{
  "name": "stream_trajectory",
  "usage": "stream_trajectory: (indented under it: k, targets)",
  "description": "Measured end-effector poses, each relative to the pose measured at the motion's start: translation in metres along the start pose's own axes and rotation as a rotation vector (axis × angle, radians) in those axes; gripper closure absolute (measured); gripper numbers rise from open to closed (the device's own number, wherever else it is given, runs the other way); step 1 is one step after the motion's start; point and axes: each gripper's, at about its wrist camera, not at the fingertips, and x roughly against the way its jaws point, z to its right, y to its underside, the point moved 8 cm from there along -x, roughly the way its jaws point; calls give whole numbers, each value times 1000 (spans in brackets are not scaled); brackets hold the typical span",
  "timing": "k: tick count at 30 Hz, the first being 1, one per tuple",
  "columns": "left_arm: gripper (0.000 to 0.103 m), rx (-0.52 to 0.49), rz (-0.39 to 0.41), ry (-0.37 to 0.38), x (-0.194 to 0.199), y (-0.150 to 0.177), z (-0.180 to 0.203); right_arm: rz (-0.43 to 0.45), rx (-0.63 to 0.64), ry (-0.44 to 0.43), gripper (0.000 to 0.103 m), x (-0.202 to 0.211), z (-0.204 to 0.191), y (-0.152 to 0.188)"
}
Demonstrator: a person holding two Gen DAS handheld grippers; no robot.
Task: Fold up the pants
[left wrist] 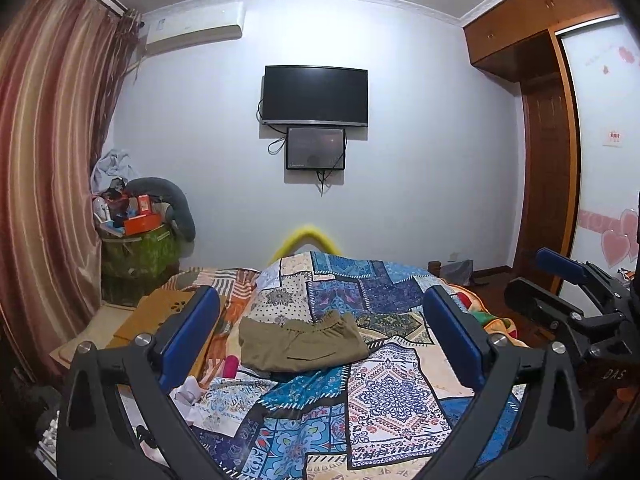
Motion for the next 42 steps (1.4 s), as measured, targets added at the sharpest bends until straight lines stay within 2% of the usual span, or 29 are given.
stream_trajectory:
  k: [25, 42]
  targets:
    - [0, -2, -42, -4, -19, 15, 2, -49, -38, 3, 0, 1, 7, 9]
    - [0, 6, -54, 6, -22, 19, 5, -51, -38, 10, 0, 3, 10, 8]
